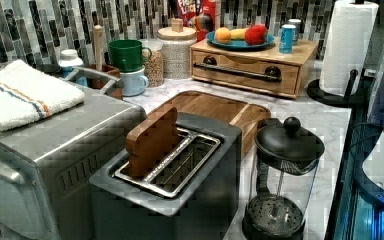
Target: Open the drawer.
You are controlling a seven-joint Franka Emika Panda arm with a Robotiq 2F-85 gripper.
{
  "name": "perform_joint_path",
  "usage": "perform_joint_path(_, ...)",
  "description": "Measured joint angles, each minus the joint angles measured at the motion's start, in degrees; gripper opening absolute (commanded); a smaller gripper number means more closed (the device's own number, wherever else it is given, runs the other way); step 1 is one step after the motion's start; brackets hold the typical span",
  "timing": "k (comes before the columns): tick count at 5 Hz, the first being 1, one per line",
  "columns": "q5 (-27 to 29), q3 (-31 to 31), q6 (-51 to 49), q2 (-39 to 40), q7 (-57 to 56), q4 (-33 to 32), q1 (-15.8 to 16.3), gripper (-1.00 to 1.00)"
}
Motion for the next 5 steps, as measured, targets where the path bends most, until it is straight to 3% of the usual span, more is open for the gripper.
perform_joint_path(3,0.2,-0.1,0.2,0.4,-0.3,-0.2,-0.1,1.0)
perform_joint_path(5,-0.8,-1.3,2.4,-0.3,-14.4,-4.3,-0.1,1.0)
